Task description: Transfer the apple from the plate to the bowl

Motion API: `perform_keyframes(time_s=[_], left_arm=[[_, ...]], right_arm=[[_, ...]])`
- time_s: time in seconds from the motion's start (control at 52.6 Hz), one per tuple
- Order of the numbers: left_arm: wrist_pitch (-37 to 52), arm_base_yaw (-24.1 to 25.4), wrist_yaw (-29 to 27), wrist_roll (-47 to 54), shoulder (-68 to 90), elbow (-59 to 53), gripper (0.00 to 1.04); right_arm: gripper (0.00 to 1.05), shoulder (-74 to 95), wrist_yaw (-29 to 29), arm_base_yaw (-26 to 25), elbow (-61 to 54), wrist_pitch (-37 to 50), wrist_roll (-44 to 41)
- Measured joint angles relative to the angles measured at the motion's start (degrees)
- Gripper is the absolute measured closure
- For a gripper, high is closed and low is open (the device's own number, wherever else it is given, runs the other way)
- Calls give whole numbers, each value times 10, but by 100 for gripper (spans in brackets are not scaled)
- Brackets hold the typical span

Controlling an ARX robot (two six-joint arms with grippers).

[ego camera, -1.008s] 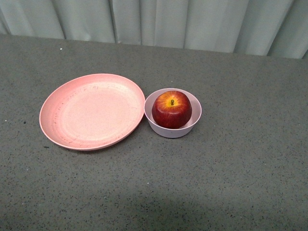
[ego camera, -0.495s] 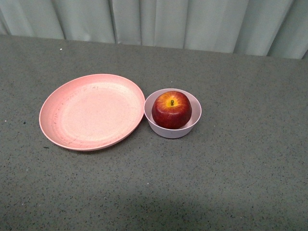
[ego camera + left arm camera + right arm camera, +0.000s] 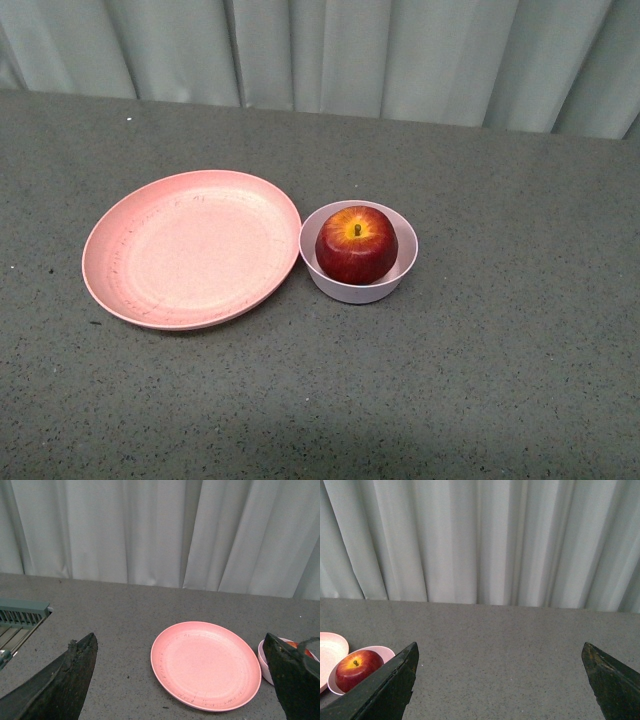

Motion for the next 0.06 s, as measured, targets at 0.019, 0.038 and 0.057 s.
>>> perform_keyframes(time_s=[0.019,0.038,0.057], left_arm=[[0,0,0,0,0,0,7],[0,0,0,0,0,0,7],[0,0,0,0,0,0,7]], right_arm=[[10,0,0,0,0,0,0],[10,0,0,0,0,0,0],[10,0,0,0,0,0,0]])
